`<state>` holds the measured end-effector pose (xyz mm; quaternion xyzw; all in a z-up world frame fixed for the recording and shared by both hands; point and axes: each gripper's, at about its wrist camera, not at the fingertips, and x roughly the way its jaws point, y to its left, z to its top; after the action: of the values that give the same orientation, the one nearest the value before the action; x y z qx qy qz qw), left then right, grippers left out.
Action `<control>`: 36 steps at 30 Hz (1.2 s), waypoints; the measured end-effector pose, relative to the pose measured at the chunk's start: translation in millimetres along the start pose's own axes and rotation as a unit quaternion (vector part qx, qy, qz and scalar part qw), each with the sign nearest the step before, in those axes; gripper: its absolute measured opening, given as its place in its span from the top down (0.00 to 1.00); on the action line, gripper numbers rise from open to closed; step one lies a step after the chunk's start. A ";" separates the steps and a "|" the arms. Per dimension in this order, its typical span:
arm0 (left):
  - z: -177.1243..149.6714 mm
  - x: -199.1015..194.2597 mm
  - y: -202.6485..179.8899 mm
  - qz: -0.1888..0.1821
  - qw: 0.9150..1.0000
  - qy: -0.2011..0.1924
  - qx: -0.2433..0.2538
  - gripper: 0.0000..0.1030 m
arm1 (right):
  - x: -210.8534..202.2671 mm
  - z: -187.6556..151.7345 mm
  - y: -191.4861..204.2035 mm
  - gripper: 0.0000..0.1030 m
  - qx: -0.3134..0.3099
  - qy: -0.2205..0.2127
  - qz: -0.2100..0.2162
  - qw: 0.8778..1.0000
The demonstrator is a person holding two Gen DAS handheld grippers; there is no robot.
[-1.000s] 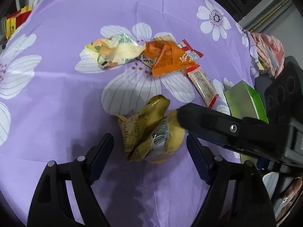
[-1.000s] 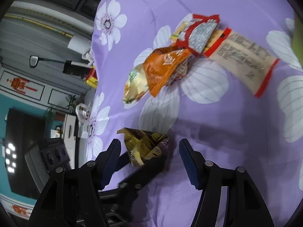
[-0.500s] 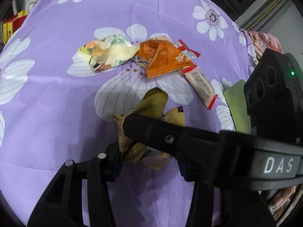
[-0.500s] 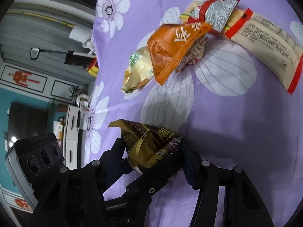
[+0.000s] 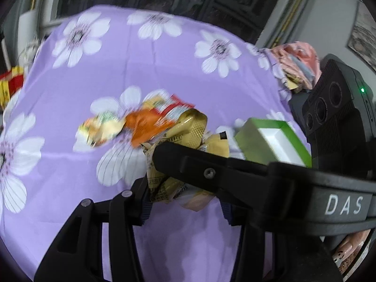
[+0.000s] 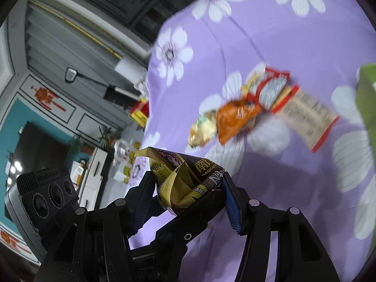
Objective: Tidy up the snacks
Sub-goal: 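Carry the gold wrapper into the box and open the right gripper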
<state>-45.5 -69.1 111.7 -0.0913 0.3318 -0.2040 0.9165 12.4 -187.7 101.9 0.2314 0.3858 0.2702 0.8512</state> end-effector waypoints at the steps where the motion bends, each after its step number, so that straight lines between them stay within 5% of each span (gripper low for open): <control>1: 3.8 1.0 -6.2 -0.002 1.000 -0.003 0.005 0.54 | -6.7 1.6 0.4 0.43 -0.002 -0.008 0.001 1.000; 16: 23.5 13.3 -114.7 -0.085 0.991 -0.027 0.102 0.54 | -120.4 10.3 -39.9 0.43 0.033 -0.135 -0.041 0.989; 23: 24.3 40.8 -159.2 -0.128 0.982 -0.002 0.135 0.54 | -161.5 5.3 -75.5 0.43 0.081 -0.177 -0.078 0.978; 36: 15.8 94.9 -209.3 -0.174 0.970 0.068 0.157 0.53 | -188.5 -1.0 -134.3 0.43 0.164 -0.190 -0.121 0.961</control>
<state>-34.8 -298.1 132.9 0.0116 0.3364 -0.4152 0.8452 -55.4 -408.2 120.6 0.3663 0.2813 0.0500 0.8855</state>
